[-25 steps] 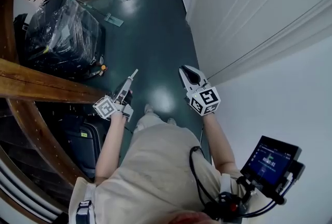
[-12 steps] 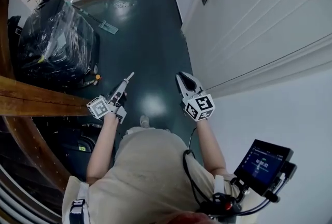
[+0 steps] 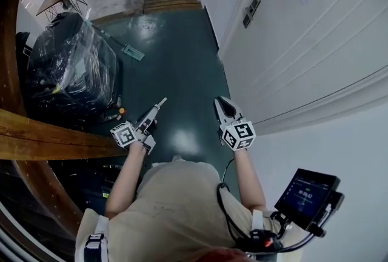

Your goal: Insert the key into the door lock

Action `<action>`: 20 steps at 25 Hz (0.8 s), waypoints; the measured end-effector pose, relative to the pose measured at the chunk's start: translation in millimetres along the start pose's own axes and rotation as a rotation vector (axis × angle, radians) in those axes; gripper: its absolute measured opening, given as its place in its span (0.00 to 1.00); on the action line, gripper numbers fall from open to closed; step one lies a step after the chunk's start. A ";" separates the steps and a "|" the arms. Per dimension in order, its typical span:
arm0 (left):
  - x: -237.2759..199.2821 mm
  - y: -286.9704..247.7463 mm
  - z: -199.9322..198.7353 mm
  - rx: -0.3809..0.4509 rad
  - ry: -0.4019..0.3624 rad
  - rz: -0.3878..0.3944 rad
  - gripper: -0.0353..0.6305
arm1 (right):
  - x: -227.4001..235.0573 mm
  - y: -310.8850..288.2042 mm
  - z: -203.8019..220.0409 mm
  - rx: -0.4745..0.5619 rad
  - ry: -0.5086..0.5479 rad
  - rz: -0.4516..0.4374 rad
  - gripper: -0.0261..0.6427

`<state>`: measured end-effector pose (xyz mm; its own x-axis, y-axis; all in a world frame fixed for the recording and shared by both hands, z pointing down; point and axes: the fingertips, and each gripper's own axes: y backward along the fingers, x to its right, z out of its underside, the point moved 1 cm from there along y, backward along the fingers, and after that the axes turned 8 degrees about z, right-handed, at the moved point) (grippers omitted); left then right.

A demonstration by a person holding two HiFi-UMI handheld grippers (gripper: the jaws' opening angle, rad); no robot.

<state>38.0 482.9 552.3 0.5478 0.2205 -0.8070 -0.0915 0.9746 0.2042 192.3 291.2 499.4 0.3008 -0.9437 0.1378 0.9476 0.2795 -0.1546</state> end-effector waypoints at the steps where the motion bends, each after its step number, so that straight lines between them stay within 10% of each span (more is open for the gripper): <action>1: -6.2 -0.8 -4.9 -0.006 -0.010 -0.002 0.11 | -0.4 -5.8 -0.3 0.004 0.000 0.004 0.07; 20: -46.4 -56.3 -41.9 0.027 0.000 -0.050 0.11 | 63.0 -80.2 -18.1 -0.004 -0.032 -0.018 0.07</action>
<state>-17.1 419.4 555.0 0.5512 0.1716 -0.8166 -0.0416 0.9831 0.1785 133.3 206.1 502.8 0.2874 -0.9423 0.1714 0.9524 0.2622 -0.1554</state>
